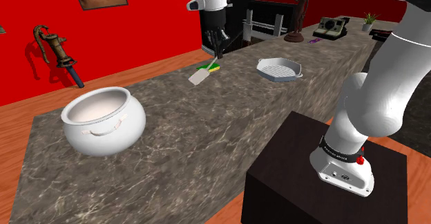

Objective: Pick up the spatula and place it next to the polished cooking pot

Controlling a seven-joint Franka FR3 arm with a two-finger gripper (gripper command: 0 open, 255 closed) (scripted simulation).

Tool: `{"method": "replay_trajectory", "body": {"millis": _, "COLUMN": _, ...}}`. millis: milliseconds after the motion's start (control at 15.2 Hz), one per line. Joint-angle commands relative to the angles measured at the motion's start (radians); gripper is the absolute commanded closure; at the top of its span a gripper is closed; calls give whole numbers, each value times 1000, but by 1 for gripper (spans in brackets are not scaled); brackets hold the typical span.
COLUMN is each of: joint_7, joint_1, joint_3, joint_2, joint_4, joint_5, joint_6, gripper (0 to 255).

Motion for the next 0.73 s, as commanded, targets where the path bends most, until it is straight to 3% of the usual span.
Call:
{"method": "replay_trajectory", "body": {"millis": 0, "joint_7": 46, "joint_1": 20, "joint_3": 26, "joint_2": 14, "joint_4": 18, "joint_5": 6, "joint_6": -6, "gripper": 255}}
{"method": "replay_trajectory", "body": {"millis": 660, "joint_7": 271, "joint_1": 125, "joint_3": 149, "joint_2": 153, "joint_4": 182, "joint_5": 20, "joint_6": -43, "gripper": 255}}
